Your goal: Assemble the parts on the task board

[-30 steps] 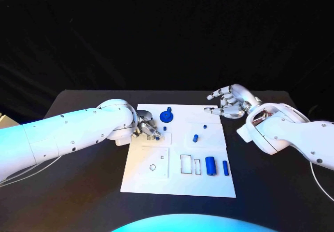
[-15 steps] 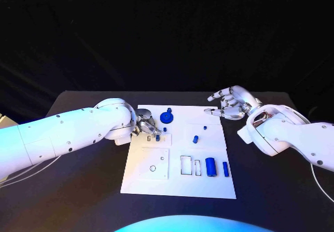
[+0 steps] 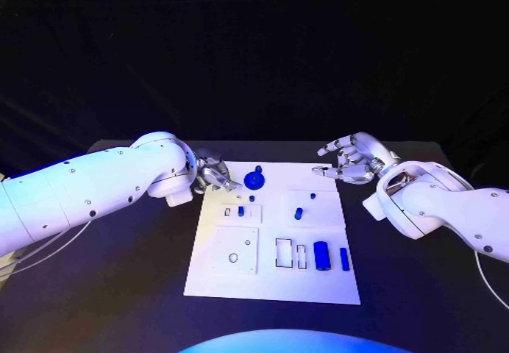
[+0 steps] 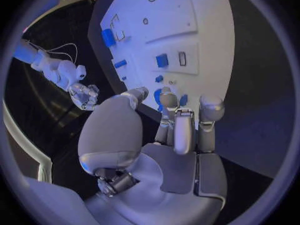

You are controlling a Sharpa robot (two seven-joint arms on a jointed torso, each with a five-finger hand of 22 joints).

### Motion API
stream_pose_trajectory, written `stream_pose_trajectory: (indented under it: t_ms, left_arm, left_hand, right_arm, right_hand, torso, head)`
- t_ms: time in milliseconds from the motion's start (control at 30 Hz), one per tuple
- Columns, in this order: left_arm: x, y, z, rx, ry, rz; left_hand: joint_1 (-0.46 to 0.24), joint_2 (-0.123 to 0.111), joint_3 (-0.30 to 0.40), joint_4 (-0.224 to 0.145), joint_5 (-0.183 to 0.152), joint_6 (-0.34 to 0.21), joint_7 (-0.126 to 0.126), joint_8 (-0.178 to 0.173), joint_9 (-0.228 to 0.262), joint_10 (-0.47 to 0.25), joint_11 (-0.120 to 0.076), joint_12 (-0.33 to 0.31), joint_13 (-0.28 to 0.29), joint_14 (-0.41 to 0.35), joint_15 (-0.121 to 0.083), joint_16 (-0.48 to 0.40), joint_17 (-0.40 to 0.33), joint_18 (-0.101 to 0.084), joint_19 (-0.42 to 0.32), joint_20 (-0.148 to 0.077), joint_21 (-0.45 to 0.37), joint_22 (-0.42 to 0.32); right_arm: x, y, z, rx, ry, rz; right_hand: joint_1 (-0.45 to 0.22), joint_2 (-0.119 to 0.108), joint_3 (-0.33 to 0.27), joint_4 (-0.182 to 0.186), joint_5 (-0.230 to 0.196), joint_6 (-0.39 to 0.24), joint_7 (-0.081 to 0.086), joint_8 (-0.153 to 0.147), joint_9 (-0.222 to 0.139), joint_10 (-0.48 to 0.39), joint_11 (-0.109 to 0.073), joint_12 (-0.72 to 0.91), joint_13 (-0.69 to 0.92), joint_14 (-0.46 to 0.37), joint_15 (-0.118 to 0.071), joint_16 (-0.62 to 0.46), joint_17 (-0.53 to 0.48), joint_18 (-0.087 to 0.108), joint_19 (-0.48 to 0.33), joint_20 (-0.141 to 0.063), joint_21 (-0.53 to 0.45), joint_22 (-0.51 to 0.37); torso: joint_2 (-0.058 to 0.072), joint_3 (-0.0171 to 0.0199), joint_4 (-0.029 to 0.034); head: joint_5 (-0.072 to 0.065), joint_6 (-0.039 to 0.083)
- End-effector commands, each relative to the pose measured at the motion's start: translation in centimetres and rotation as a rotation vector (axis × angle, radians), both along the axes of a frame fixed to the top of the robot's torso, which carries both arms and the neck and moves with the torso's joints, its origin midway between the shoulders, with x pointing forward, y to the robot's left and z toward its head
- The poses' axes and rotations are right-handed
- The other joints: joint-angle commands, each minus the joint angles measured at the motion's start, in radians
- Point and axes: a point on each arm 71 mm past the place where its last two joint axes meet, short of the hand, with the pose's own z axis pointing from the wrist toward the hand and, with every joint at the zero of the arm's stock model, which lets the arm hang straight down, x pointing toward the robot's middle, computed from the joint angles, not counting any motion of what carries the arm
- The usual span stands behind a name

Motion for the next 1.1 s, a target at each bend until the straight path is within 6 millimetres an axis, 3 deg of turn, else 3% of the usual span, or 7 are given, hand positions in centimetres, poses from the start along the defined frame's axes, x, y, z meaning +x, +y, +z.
stream_pose_trajectory:
  t_ms: [33, 333, 867, 1100]
  left_arm:
    - [0.9, 0.6, 0.8, -0.037, 0.007, 0.029]
    - [2.7, 1.1, 1.3, -0.012, -0.010, 0.050]
    - [4.9, 1.0, 0.3, 0.069, 0.024, 0.056]
    - [5.4, 0.6, -0.2, 0.072, 0.048, 0.053]
  left_hand:
    - [0.023, 0.003, -0.011, 0.000, 0.003, -0.035, 0.017, -0.040, -0.025, -0.012, 0.016, -0.002, -0.008, 0.051, 0.016, -0.001, 0.099, 0.013, -0.002, 0.013, -0.002, -0.001]
    - [0.026, 0.004, -0.015, 0.001, 0.002, -0.034, 0.021, -0.047, -0.033, -0.011, 0.019, 0.003, -0.004, 0.051, 0.020, 0.001, 0.101, 0.013, 0.001, 0.016, 0.000, 0.004]
    - [0.000, 0.014, -0.040, 0.005, -0.006, -0.018, 0.022, -0.056, -0.050, -0.011, 0.022, 0.010, -0.005, 0.054, 0.024, 0.005, 0.107, 0.013, 0.006, 0.023, 0.004, 0.012]
    - [-0.019, 0.021, -0.056, 0.005, -0.011, -0.007, 0.019, -0.056, -0.055, -0.009, 0.020, 0.016, -0.003, 0.055, 0.023, 0.007, 0.110, 0.012, 0.009, 0.024, 0.007, 0.018]
  right_arm:
    - [0.0, 0.1, -0.1, -0.003, 0.002, 0.014]
    - [0.0, 0.1, -0.1, -0.004, 0.004, 0.013]
    - [0.1, 0.3, -0.1, -0.004, 0.004, 0.015]
    - [0.1, 0.4, -0.1, -0.003, 0.003, 0.018]
  right_hand:
    - [-0.009, -0.001, -0.007, -0.002, -0.004, 0.000, 0.000, 0.005, -0.002, -0.006, 0.000, -0.005, 0.000, 0.066, -0.006, -0.004, 0.132, 0.010, 0.058, -0.008, -0.005, 0.210]
    - [-0.009, -0.001, -0.007, -0.002, -0.004, 0.000, 0.000, 0.005, -0.002, -0.006, 0.000, -0.005, 0.000, 0.066, -0.006, -0.004, 0.132, 0.010, 0.058, -0.008, -0.005, 0.210]
    - [-0.009, -0.001, -0.007, -0.002, -0.004, 0.000, 0.000, 0.005, -0.002, -0.006, 0.000, -0.005, 0.000, 0.066, -0.006, -0.004, 0.132, 0.010, 0.058, -0.008, -0.005, 0.210]
    - [-0.008, 0.002, -0.005, -0.003, -0.004, 0.000, 0.000, 0.006, -0.002, -0.006, 0.000, -0.006, -0.001, 0.066, -0.006, -0.005, 0.131, 0.010, 0.058, -0.008, -0.005, 0.210]
  torso:
    - [0.000, -0.0001, -0.0003]
    - [0.003, -0.0014, -0.0011]
    - [0.004, -0.0022, -0.0010]
    - [0.003, -0.0005, -0.0025]
  head:
    - [0.003, 0.004]
    - [0.003, 0.006]
    - [0.005, -0.001]
    - [0.007, -0.002]
